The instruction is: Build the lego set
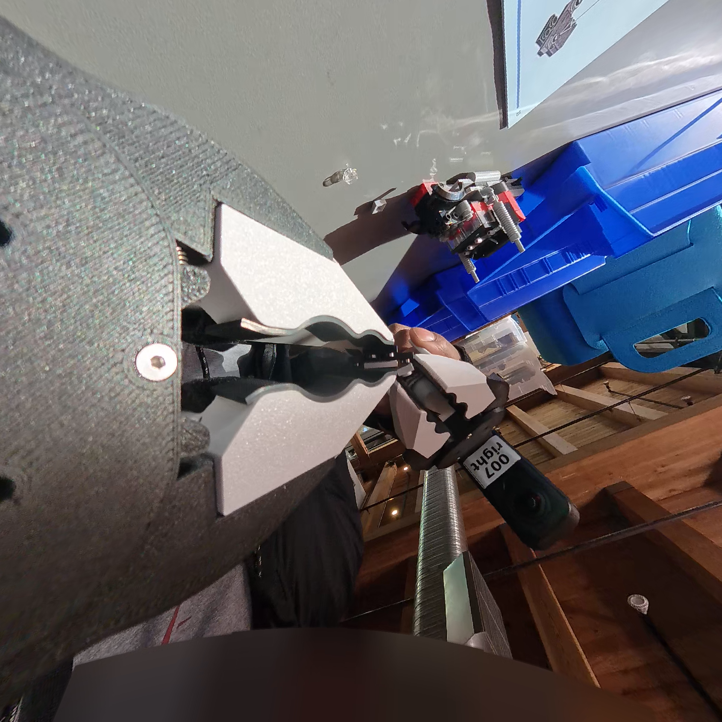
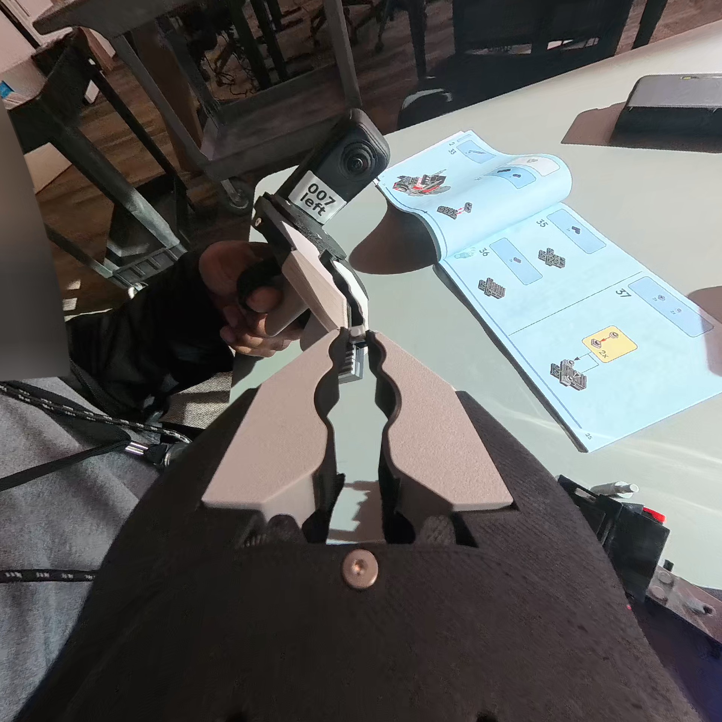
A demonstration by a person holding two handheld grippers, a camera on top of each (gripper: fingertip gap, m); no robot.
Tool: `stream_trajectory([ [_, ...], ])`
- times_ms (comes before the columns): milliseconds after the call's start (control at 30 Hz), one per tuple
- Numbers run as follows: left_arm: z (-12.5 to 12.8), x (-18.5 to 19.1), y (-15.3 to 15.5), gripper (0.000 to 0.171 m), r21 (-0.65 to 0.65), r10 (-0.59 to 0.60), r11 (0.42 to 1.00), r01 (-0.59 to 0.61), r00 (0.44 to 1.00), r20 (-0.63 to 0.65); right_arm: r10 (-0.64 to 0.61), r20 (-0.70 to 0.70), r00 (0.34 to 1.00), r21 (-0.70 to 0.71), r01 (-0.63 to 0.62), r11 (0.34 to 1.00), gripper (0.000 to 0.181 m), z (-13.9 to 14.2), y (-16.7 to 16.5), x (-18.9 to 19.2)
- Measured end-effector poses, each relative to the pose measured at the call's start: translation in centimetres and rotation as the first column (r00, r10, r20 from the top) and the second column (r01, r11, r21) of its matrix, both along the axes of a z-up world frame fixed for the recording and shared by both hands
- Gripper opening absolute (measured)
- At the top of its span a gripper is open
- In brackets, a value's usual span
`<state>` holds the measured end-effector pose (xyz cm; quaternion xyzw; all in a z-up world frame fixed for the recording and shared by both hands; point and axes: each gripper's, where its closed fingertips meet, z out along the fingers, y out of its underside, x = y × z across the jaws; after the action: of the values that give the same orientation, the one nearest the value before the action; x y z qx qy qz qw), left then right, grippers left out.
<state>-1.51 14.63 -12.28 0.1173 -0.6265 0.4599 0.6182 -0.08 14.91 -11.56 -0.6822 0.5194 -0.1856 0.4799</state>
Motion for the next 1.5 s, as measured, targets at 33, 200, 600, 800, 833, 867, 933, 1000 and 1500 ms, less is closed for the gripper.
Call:
stream_trajectory([
  [33, 0.0, 0.0, 0.0, 0.010, -0.001, 0.000, 1.000, 0.000, 1.000, 0.000, 0.000, 0.000, 1.000, 0.005, 0.000, 1.000, 0.012, 0.0, 0.0, 0.0],
  [200, 0.1, 0.0, 0.0, 0.010, -0.004, 0.000, 1.000, 0.000, 1.000, -0.003, 0.003, 0.001, 1.000, 0.024, -0.003, 1.000, 0.014, 0.1, 0.1, 0.0],
  [600, 0.4, -0.7, 0.5, 0.010, -0.046, -0.031, 0.998, 0.033, 0.998, 0.050, -0.015, -0.080, 0.997, 0.281, 0.038, 0.959, 0.027, 0.5, -0.4, -0.5],
  [800, 0.4, -1.2, 0.7, 0.010, -0.058, -0.046, 0.997, 0.052, 0.995, 0.085, 0.031, -0.096, 0.995, 0.392, 0.009, 0.920, 0.026, 0.7, 0.3, -0.9],
  [833, 0.4, -1.2, 0.8, 0.010, -0.060, -0.048, 0.997, 0.054, 0.995, 0.087, 0.039, -0.097, 0.994, 0.400, 0.003, 0.916, 0.026, 0.8, 0.5, -0.9],
  [867, 0.4, -1.3, 0.8, 0.010, -0.061, -0.050, 0.997, 0.056, 0.995, 0.089, 0.048, -0.099, 0.994, 0.407, -0.003, 0.914, 0.026, 0.8, 0.6, -1.0],
  [933, 0.4, -1.3, 0.8, 0.010, -0.064, -0.053, 0.996, 0.059, 0.994, 0.094, 0.058, -0.103, 0.993, 0.413, -0.010, 0.911, 0.026, 0.7, 0.8, -1.1],
  [1000, 0.5, -1.4, 0.8, 0.010, -0.066, -0.055, 0.996, 0.062, 0.994, 0.098, 0.062, -0.109, 0.992, 0.416, -0.012, 0.909, 0.025, 0.6, 0.8, -1.1],
  [1500, 0.5, -1.6, 1.0, 0.010, -0.082, -0.060, 0.994, 0.071, 0.990, 0.131, 0.084, -0.109, 0.991, 0.414, -0.032, 0.910, 0.012, 0.3, 1.0, -1.3],
])
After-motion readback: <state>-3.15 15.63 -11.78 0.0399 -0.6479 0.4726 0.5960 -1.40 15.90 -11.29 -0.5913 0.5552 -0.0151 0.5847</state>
